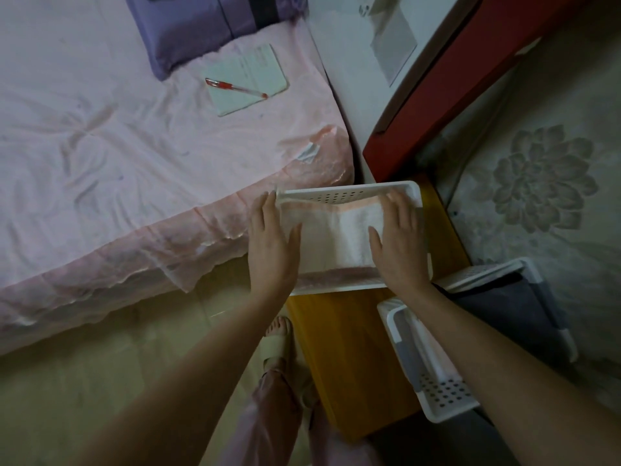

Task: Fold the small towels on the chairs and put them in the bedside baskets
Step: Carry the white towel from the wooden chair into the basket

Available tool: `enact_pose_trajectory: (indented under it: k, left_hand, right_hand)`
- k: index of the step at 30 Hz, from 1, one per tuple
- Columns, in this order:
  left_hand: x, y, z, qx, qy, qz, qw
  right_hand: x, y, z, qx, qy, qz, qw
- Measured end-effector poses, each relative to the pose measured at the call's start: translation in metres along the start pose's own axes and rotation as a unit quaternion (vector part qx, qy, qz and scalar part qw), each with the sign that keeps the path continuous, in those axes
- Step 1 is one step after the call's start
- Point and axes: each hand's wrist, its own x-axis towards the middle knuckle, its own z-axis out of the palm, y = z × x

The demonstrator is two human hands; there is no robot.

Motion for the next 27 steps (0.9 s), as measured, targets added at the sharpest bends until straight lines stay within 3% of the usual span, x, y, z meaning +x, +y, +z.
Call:
enact_pose_trajectory:
  k: [1, 3, 6, 8, 11, 14, 24, 27]
  left_hand:
    - [-0.002, -0.003, -0.004, 0.040, 0.002, 0.048, 0.998]
    - [0.000, -0.011, 0.001, 0.118, -0.061, 0.138, 0.982]
    - [0.004, -0.019, 0.026, 0.225, -0.192, 0.218, 0.930]
    - [0.003, -0.026, 0.048, 0.266, -0.207, 0.202, 0.919]
    - [0.000, -0.035, 0.071, 0.264, -0.185, 0.122, 0.939]
    - [0.006, -0.035, 0.080, 0.233, -0.177, 0.092, 0.952]
    - [0.017, -0.033, 0.079, 0.235, -0.295, 0.095, 0.921]
    - [0.013, -0.029, 0.042, 0.226, -0.237, 0.179, 0.928]
  right_hand:
    - [0.002, 0.001, 0.003, -0.036, -0.019, -0.041, 0.998]
    - [0.007, 0.004, 0.012, -0.093, -0.072, -0.063, 0.991]
    - [0.006, 0.017, 0.030, -0.123, -0.146, -0.004, 0.982]
    - [0.003, 0.026, 0.040, -0.122, -0.171, 0.020, 0.977]
    - [0.005, 0.034, 0.053, -0.111, -0.197, 0.032, 0.974]
    - [0.014, 0.042, 0.062, -0.083, -0.236, 0.032, 0.968]
    - [0.016, 0.050, 0.058, -0.030, -0.279, 0.024, 0.960]
    - [0.009, 0.037, 0.040, -0.007, -0.216, 0.016, 0.976]
